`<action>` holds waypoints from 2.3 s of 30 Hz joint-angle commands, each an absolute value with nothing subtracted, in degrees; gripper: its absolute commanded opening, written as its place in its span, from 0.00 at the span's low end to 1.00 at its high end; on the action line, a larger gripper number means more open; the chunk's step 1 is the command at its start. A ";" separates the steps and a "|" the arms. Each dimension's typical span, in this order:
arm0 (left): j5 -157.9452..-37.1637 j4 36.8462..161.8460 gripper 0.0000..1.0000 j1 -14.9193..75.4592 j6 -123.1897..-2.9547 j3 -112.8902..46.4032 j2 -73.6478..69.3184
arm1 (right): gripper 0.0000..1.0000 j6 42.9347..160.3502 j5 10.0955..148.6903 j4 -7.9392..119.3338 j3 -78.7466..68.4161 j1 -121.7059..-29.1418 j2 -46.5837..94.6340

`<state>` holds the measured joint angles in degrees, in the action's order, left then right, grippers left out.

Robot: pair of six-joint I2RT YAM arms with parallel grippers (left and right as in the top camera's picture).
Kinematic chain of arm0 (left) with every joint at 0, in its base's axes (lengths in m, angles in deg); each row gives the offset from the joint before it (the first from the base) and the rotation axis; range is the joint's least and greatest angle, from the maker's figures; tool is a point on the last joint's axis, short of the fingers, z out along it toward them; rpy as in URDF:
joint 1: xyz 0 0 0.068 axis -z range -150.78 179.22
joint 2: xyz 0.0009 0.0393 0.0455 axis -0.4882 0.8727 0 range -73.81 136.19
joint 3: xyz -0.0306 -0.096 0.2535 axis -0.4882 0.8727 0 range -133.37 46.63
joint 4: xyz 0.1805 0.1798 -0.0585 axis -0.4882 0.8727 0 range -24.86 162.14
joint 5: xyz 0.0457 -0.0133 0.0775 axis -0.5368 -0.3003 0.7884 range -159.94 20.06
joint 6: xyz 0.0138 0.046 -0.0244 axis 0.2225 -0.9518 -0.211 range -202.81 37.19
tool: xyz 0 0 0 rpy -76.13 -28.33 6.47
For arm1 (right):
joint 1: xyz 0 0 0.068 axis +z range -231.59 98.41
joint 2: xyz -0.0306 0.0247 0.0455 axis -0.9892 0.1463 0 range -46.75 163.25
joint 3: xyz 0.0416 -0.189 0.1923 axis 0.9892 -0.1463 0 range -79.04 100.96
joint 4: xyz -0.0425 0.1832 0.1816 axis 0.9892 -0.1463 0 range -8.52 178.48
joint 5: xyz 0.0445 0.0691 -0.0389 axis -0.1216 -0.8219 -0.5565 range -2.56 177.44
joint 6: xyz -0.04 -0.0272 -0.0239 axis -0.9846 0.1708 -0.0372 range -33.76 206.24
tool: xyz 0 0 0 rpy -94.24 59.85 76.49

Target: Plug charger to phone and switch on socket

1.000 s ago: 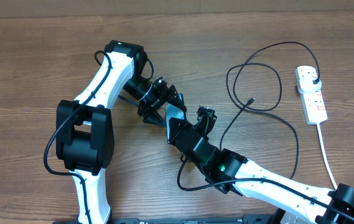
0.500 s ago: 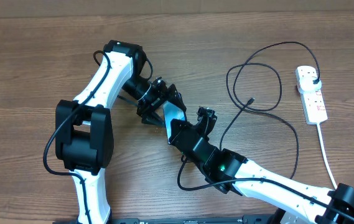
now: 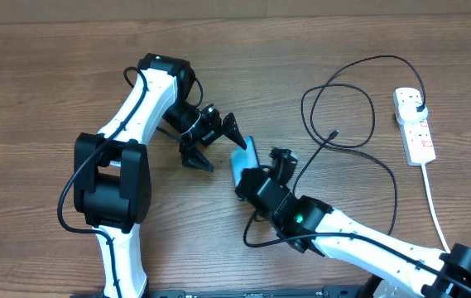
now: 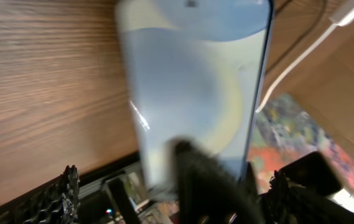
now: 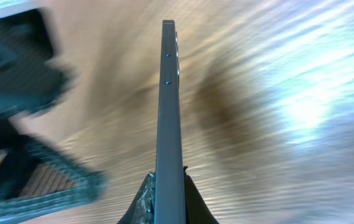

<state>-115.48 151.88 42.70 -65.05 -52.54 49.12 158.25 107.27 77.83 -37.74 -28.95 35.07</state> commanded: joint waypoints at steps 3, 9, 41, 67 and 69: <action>-108.46 151.79 1.00 42.74 -66.08 -54.14 49.41 | 0.04 157.60 108.41 68.91 -36.30 -33.62 26.46; -104.75 151.62 1.00 42.74 -66.08 -54.14 49.41 | 0.04 157.60 108.39 59.51 -36.30 -38.19 16.41; -105.31 143.27 1.00 40.71 -70.93 -54.14 39.59 | 0.04 154.78 108.80 57.92 -36.30 -39.98 4.89; -81.38 129.43 1.00 44.90 -43.74 -15.89 -17.17 | 0.04 154.78 108.78 53.74 -36.30 -39.98 3.60; -90.01 120.14 1.00 44.90 -36.16 -7.89 -16.97 | 0.04 154.78 108.80 53.50 -36.30 -39.98 3.62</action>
<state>-81.77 127.73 44.95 -50.52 -16.59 -17.17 155.24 107.36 52.89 -37.74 -39.61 4.82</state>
